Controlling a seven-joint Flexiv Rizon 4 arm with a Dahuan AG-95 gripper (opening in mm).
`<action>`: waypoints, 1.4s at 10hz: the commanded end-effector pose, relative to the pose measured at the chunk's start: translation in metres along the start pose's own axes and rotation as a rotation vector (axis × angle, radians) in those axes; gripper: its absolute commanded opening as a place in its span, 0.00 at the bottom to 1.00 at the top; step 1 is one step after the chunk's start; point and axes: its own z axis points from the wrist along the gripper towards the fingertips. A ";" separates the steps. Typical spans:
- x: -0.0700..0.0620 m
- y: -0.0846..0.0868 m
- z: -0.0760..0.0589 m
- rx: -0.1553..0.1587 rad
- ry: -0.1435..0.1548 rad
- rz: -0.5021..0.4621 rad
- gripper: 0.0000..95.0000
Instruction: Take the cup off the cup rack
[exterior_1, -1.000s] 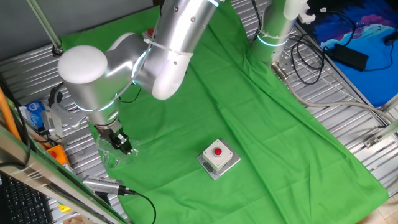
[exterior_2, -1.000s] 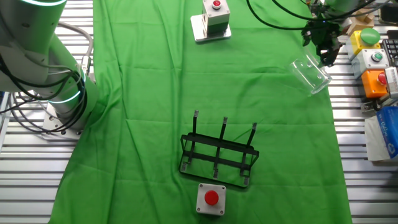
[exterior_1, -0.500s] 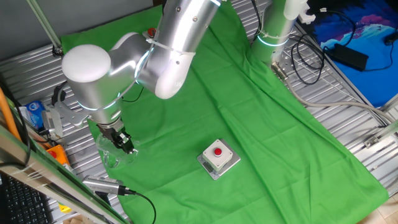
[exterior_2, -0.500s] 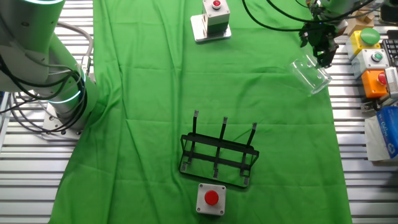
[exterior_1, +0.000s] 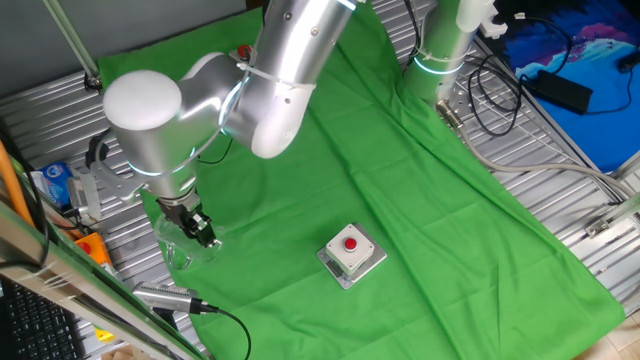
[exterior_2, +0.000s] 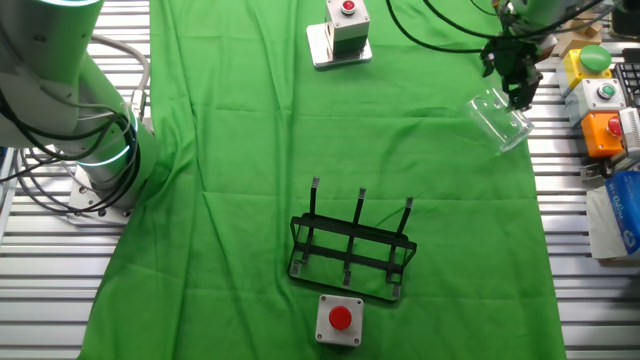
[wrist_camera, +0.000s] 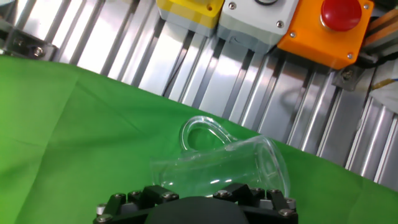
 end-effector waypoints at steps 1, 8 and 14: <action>0.002 -0.001 0.003 0.008 -0.011 -0.010 0.80; 0.003 -0.005 0.001 0.063 -0.028 -0.066 0.00; 0.011 -0.022 -0.017 0.085 -0.018 -0.111 0.00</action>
